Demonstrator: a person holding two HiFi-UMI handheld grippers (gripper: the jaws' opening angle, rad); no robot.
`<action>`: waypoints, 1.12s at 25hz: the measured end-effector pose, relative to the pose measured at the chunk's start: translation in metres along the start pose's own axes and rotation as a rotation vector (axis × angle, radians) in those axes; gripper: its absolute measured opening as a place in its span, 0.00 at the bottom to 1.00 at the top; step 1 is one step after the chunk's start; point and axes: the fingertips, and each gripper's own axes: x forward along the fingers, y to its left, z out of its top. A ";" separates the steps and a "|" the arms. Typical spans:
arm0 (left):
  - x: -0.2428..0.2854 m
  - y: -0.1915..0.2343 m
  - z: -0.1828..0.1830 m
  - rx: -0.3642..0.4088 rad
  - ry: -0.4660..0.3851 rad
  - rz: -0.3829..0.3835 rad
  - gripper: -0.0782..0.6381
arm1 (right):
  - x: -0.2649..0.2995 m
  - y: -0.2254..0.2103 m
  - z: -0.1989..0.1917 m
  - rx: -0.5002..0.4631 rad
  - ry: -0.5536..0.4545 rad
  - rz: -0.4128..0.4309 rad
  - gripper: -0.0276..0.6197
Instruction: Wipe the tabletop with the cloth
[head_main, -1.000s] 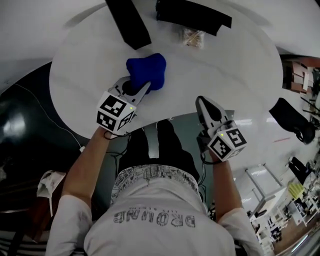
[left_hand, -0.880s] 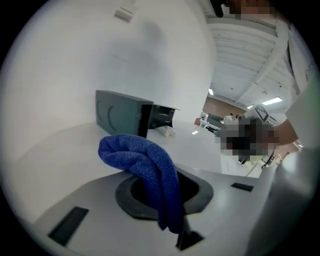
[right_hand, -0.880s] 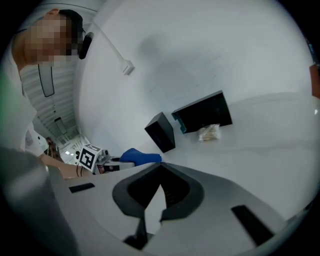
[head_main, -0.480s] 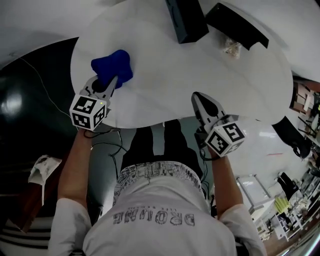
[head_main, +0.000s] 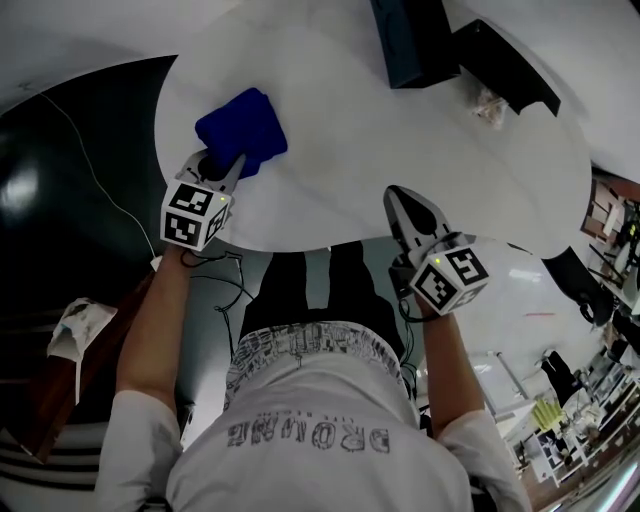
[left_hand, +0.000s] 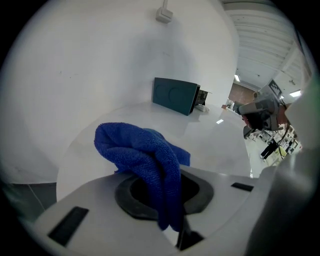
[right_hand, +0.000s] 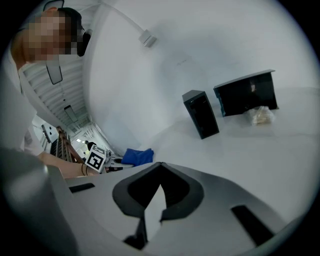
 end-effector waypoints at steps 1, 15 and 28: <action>0.003 0.000 -0.002 -0.001 0.007 -0.001 0.20 | 0.000 -0.001 0.000 -0.001 0.004 -0.004 0.05; 0.027 -0.031 0.003 0.044 0.040 -0.062 0.20 | -0.017 -0.024 -0.003 0.023 -0.005 -0.035 0.05; 0.082 -0.147 0.039 0.166 0.050 -0.254 0.20 | -0.080 -0.069 -0.004 0.076 -0.097 -0.117 0.05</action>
